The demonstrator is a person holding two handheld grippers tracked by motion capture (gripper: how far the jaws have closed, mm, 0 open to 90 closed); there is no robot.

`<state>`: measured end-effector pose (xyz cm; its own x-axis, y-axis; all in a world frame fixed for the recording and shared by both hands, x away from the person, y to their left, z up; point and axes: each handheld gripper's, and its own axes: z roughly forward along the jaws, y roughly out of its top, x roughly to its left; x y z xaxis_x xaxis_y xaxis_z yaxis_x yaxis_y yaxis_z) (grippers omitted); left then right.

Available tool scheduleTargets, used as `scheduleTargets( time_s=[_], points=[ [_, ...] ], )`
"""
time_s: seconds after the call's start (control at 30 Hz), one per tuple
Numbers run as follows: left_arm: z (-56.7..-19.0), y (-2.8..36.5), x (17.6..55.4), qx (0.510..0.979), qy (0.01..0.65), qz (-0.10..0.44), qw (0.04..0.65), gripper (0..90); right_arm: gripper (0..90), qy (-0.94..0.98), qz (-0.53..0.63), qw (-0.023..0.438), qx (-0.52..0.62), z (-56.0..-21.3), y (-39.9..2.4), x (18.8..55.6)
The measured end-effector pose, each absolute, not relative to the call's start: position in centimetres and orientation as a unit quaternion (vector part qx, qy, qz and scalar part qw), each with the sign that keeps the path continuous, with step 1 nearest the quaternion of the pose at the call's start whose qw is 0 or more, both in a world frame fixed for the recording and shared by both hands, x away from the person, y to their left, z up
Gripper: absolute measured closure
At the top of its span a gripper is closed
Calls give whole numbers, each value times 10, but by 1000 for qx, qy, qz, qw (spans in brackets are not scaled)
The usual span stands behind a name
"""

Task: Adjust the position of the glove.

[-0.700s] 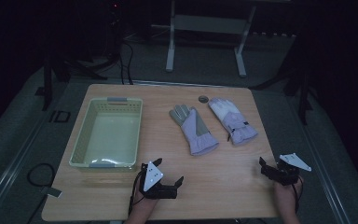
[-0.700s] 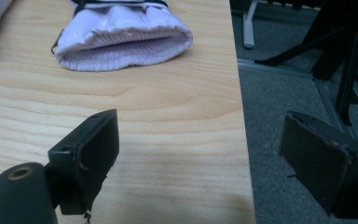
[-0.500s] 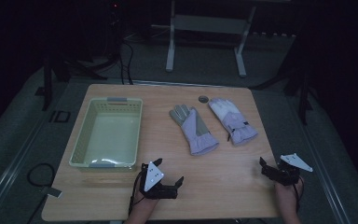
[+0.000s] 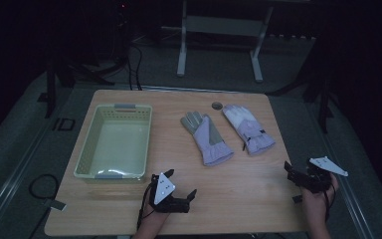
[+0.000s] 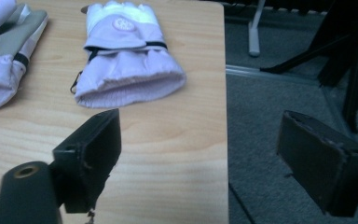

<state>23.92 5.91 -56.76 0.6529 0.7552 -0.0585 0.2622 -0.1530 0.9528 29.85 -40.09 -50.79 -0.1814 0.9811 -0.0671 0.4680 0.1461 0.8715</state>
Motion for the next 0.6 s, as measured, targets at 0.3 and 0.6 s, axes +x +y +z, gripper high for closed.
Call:
scheduleTargets(
  time_s=[0.3,0.6],
  points=[
    [-568,59,239,726,350,223,549,0,112,681,403,291,537,-486,-377,317],
    [-568,59,239,726,349,221,550,0,113,699,410,292,508,-462,-354,333]
  ],
)
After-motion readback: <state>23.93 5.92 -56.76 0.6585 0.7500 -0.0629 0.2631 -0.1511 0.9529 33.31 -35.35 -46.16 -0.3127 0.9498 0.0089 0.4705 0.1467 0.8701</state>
